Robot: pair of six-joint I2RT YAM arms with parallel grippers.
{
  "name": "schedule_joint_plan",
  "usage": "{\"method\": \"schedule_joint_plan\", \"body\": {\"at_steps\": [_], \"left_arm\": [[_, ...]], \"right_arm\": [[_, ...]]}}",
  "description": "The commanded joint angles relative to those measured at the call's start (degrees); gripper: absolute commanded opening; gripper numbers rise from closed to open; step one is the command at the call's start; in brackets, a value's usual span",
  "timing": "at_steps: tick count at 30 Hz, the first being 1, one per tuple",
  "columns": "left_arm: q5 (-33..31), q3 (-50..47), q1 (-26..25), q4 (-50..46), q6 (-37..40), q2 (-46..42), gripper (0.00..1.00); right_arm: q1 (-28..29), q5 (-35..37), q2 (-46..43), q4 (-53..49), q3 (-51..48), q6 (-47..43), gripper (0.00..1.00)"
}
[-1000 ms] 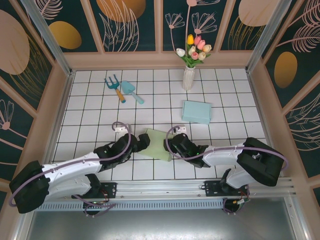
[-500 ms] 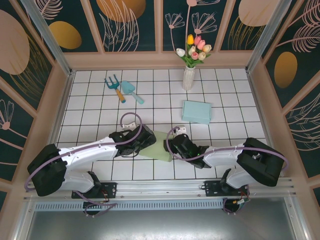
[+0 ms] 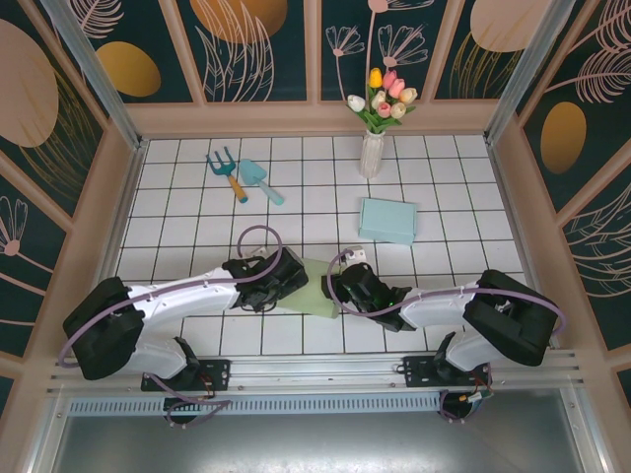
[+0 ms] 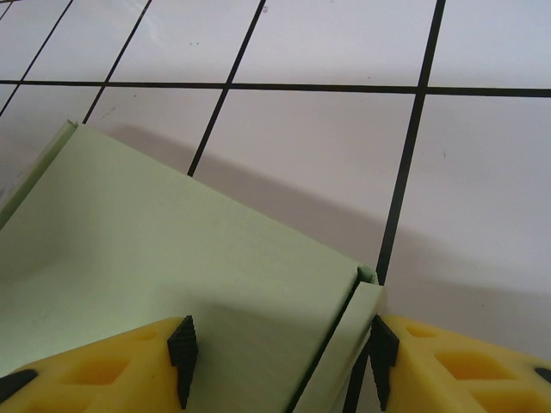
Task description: Fold the paper box
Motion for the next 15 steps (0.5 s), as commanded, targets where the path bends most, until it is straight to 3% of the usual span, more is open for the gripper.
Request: {"method": "schedule_joint_plan", "body": {"at_steps": [1,15], "left_arm": [[0.78,0.36,-0.27,-0.55,-1.12,1.33,0.98],[1.35,1.10,-0.54,-0.41,-1.22,3.93,0.94]], "right_arm": [[-0.14,-1.21,0.91,-3.12,-1.93,-1.16,0.58],[-0.08,-1.21,0.86,-3.15,-1.93,-1.67,0.58]]}}
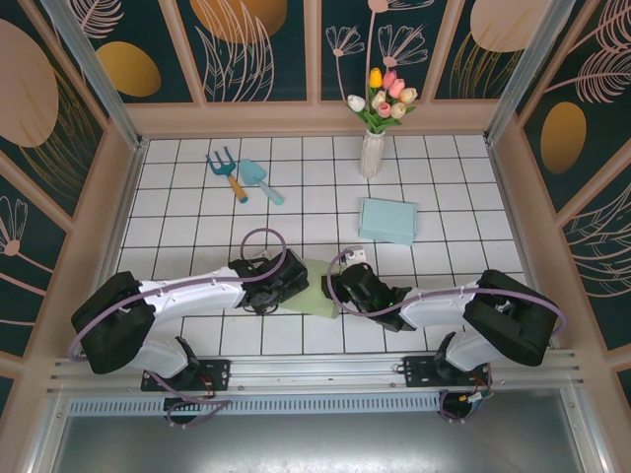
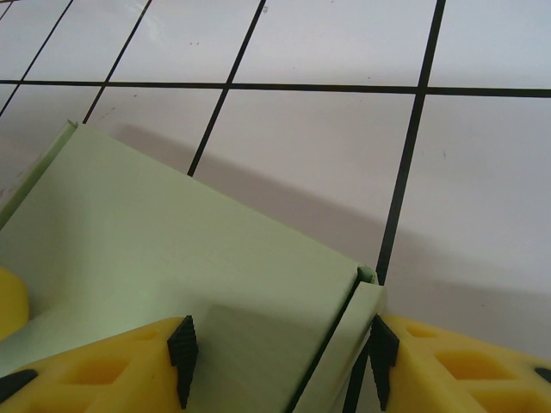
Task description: Fold the paper box
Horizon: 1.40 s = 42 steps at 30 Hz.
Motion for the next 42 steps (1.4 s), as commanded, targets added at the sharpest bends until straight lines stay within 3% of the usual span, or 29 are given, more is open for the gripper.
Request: {"method": "schedule_joint_plan", "body": {"at_steps": [1,9,16,42], "left_arm": [[0.02,1.23,-0.33,-0.55,-0.26,1.28,0.94],[0.06,2.27,-0.28,-1.01,0.12,3.37,0.88],[-7.35,5.62,-0.30,-9.81,0.93,4.23,0.90],[0.50,1.67,-0.82,-1.29,-0.64,4.43,0.76]], "right_arm": [[-0.14,-1.15,0.85,-3.12,-1.94,-1.67,0.58],[-0.14,-1.20,1.09,-3.19,-1.72,-1.78,0.58],[-0.14,-0.99,1.05,-3.46,-1.67,-1.90,0.58],[-0.10,-0.84,2.01,-4.07,-0.99,-1.93,0.58]]}}
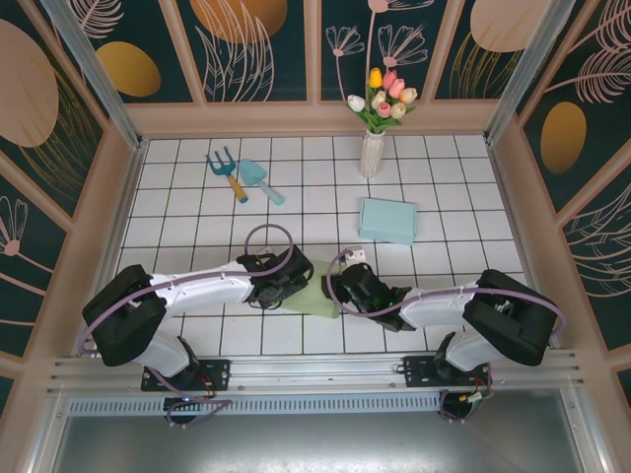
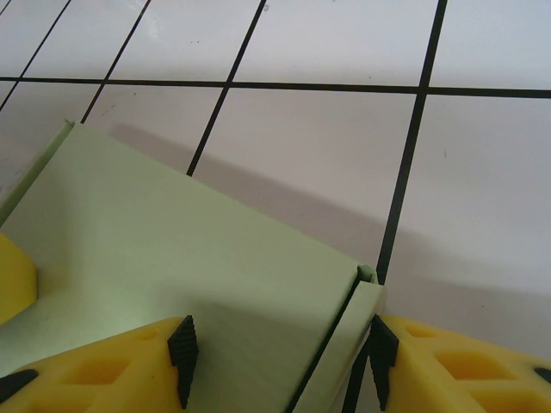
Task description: Fold the paper box
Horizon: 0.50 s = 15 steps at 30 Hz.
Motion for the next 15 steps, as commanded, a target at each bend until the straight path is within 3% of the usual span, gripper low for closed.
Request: {"method": "schedule_joint_plan", "body": {"at_steps": [1,15], "left_arm": [[2.67,-1.91,-0.69,0.73,-0.67,1.02,0.76],[2.59,-4.21,-0.66,2.32,-1.73,1.79,0.72]], "right_arm": [[-0.14,-0.77,1.78,-4.28,-1.02,-1.56,0.58],[-0.14,-0.82,1.21,-4.56,-0.99,-0.69,0.59]]}}
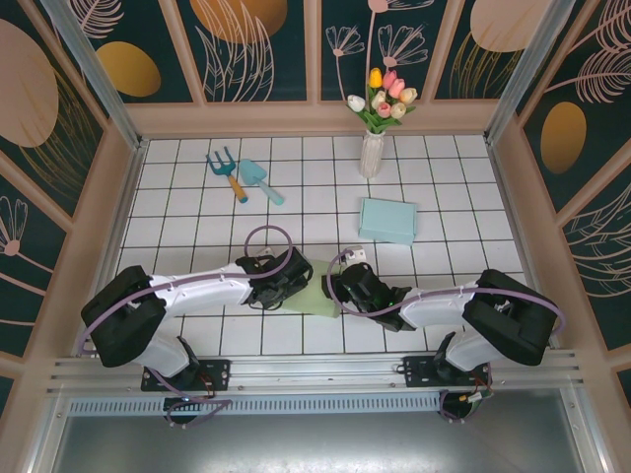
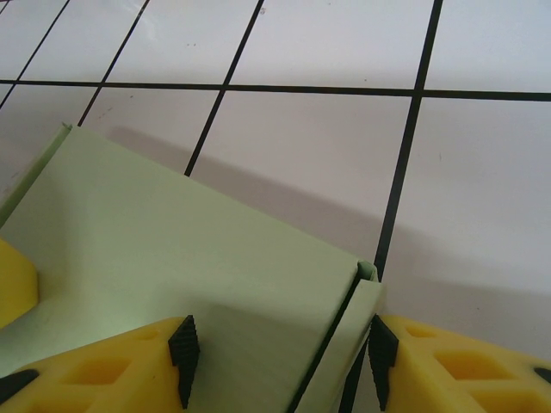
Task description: Fold the paper box
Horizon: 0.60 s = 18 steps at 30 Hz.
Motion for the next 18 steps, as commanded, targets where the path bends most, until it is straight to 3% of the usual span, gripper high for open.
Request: {"method": "schedule_joint_plan", "body": {"at_steps": [1,11,18], "left_arm": [[2.60,-2.82,-0.52,-0.40,-1.41,2.25,0.72],[1.25,-3.62,-0.58,-1.07,-1.66,2.03,0.72],[0.59,-3.49,-0.57,-1.41,-1.75,2.25,0.72]], "right_arm": [[-0.05,-1.01,1.15,-4.66,-1.05,-0.62,0.59],[1.07,1.95,-2.87,-8.72,-0.73,2.04,0.62],[3.47,2.15,-8.29,-13.08,-0.90,8.64,0.62]]}}
